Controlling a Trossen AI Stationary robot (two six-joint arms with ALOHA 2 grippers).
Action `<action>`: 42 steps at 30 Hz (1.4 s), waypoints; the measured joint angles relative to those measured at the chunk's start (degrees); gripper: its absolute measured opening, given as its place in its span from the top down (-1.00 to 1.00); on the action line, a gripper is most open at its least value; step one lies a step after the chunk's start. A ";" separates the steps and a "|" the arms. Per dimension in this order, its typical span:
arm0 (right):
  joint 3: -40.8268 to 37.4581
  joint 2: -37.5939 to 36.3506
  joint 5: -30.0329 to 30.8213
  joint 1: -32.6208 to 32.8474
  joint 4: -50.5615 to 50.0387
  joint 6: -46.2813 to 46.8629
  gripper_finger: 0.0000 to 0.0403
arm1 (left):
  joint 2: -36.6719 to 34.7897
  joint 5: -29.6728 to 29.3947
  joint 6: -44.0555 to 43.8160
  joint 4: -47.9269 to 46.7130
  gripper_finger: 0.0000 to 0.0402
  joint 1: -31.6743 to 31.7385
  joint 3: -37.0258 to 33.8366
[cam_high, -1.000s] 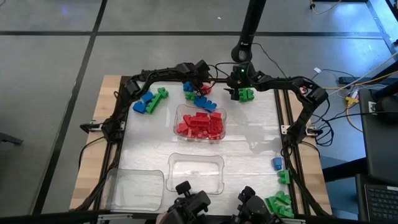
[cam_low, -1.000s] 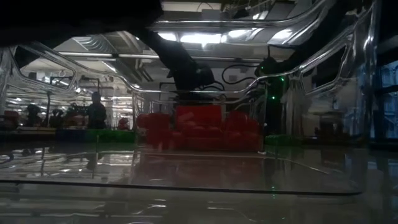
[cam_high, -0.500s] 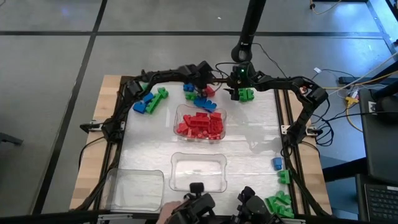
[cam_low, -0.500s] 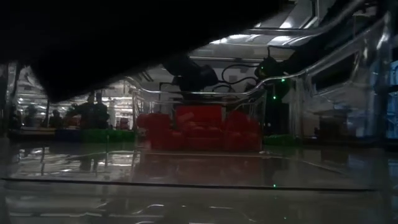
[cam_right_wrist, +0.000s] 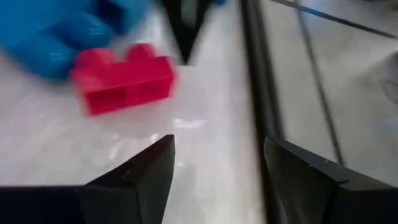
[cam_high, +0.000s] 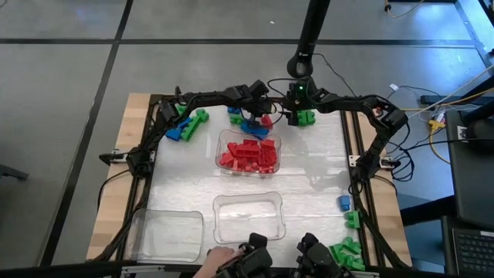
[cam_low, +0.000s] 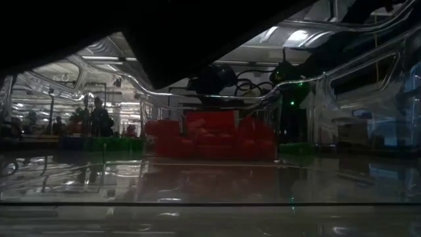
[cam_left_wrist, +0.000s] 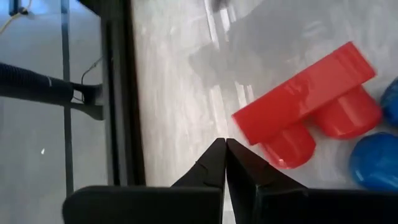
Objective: Sort blocks
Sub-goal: Put the red game piece into the top right transparent bin
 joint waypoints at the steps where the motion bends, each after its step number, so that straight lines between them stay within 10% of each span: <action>1: 0.00 -0.54 -1.72 -0.01 -1.89 -0.54 -0.23 | 0.00 0.00 -0.47 0.11 0.99 0.04 0.00; 8: -4.65 -0.81 -16.92 0.10 -2.11 0.99 -0.23 | 0.00 -0.07 -1.14 0.06 0.99 0.09 0.00; 17: -8.58 1.78 -16.31 1.91 12.40 10.30 -0.23 | -0.73 -0.37 -1.01 -5.69 0.99 0.06 0.53; 42: 9.00 10.43 -10.01 7.18 -7.90 19.18 -0.23 | -0.85 4.83 5.17 -10.51 0.99 0.02 0.79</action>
